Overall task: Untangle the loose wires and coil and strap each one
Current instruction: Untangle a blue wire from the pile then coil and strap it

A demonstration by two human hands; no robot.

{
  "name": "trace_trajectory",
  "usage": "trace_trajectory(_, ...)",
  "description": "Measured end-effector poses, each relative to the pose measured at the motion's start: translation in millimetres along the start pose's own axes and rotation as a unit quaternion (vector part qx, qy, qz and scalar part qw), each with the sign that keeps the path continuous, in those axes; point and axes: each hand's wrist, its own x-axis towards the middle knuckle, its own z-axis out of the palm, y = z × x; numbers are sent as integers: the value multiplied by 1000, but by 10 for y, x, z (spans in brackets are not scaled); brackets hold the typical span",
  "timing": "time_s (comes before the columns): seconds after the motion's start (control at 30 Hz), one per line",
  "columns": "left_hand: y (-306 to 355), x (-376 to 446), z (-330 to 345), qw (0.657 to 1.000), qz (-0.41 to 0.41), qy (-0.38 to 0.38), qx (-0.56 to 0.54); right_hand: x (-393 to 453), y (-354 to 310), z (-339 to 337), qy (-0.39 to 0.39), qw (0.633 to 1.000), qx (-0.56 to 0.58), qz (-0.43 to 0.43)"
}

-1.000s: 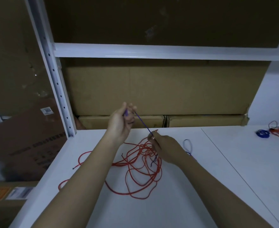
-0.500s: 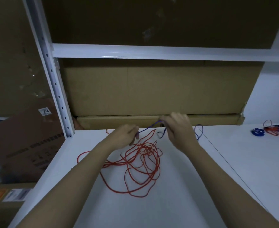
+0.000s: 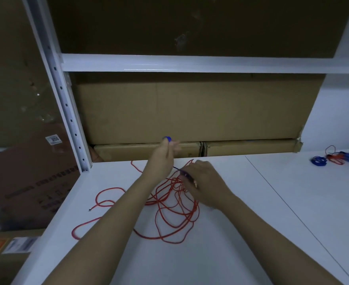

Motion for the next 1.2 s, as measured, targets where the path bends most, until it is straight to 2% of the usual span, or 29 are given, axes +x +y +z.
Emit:
trace_trajectory(0.07,-111,-57,-44,971,44,-91,218,14,133,-64,29,998,37,47)
trace_trajectory(0.1,-116,-88,-60,955,56,-120,264,33,188,-88,38,992,74,90)
trace_trajectory(0.17,-80,-134,-91,957,50,-146,245,66,265,-102,38,975,153,155)
trace_trajectory(0.23,-49,-146,-118,967,28,-161,196,76,284,-97,33,974,171,144)
trace_trajectory(0.3,-38,-143,-145,962,25,-177,206,68,286,-81,27,970,197,139)
trace_trajectory(0.4,-77,-135,-155,951,17,-197,236,111,317,-56,21,977,145,154)
trace_trajectory(0.53,-138,-92,-205,936,56,-137,320,83,459,22,39,981,22,189)
trace_trajectory(0.63,-243,-12,-345,916,30,-18,399,-3,673,-4,62,962,-66,258)
trace_trajectory(0.7,-318,50,-475,914,-1,44,404,-62,825,-49,63,946,-107,300)
trace_trajectory(0.83,-323,151,-620,924,-35,147,352,-103,995,-60,-36,901,-242,357)
trace_trajectory(0.97,-325,216,-831,910,-88,258,313,-271,1161,-94,-154,847,-306,407)
trace_trajectory(1.03,-326,248,-997,910,-103,281,287,-402,1236,-134,-198,822,-319,428)
trace_trajectory(1.1,-241,269,-1008,930,-71,234,275,-383,1191,-126,-196,841,-330,382)
trace_trajectory(1.2,-63,289,-802,948,-24,164,272,-95,930,-48,-119,913,-241,307)
